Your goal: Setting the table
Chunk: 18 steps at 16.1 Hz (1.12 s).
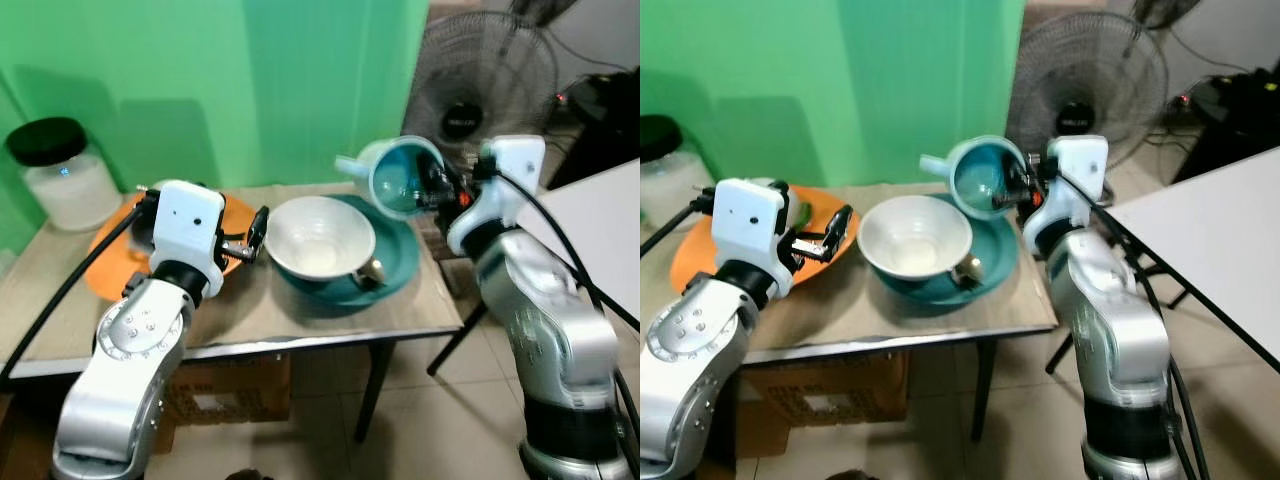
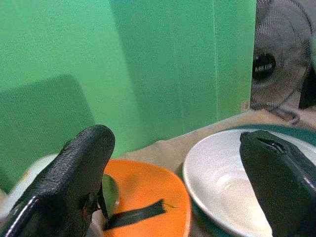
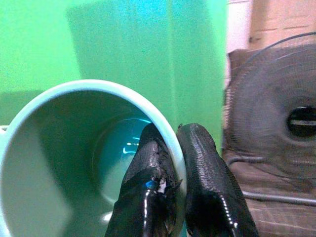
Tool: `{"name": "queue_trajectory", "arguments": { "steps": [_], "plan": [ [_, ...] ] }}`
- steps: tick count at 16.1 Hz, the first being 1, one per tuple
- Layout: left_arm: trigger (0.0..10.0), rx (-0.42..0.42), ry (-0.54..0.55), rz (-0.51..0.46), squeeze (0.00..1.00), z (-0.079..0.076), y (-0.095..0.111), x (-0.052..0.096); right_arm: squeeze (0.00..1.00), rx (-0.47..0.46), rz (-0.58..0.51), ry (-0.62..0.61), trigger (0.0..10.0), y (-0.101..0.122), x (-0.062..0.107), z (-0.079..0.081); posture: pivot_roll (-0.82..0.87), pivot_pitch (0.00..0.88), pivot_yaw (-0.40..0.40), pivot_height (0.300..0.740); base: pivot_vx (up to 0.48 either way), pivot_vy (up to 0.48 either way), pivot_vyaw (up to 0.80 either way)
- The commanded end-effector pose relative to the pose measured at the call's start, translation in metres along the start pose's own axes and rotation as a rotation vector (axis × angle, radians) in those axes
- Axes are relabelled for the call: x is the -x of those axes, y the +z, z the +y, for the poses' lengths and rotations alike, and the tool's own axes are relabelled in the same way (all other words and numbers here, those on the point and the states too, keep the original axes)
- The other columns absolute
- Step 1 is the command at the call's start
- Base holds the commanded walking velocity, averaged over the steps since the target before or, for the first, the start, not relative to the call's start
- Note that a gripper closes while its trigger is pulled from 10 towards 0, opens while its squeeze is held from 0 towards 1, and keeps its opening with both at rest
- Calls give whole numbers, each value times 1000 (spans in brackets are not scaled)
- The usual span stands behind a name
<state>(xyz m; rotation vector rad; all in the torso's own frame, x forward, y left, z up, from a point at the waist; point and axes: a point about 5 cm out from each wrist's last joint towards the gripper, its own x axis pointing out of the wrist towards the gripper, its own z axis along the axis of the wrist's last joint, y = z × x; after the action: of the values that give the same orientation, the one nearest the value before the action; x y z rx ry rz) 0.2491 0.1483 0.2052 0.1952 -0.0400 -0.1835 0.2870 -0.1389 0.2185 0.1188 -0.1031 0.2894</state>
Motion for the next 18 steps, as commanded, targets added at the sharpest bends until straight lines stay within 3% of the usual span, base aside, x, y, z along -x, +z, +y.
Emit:
{"name": "queue_trajectory", "arguments": {
  "steps": [1, 3, 7, 13, 18],
  "plan": [
    [10000, 14, 18, -10, 0, -3, 2, 2, 0, 20, -45, 4, 10000, 8, 9, 4, -11, 0, 38, 740, 0, 0, 0],
    [10000, 34, 45, -11, 0, -5, -2, 5, 0, 40, -33, -5, 10000, 6, 21, 5, -36, 0, 31, 740, 0, 0, 0],
    [10000, -3, 91, 10, 0, -6, -9, 10, 0, 114, 32, -50, 10000, -3, 36, -2, -25, 0, -10, 740, 0, 0, -770],
    [10000, -44, 122, 12, 0, 1, -9, 14, 0, 89, 16, -78, 10000, -6, 34, 5, 2, 0, -9, 740, 0, 0, -766],
    [10000, 3, 181, 18, 0, 5, -12, 12, 0, 53, 27, -108, 10000, -5, 28, 3, -11, 0, -3, 740, 0, 0, -769]
  ]
}}
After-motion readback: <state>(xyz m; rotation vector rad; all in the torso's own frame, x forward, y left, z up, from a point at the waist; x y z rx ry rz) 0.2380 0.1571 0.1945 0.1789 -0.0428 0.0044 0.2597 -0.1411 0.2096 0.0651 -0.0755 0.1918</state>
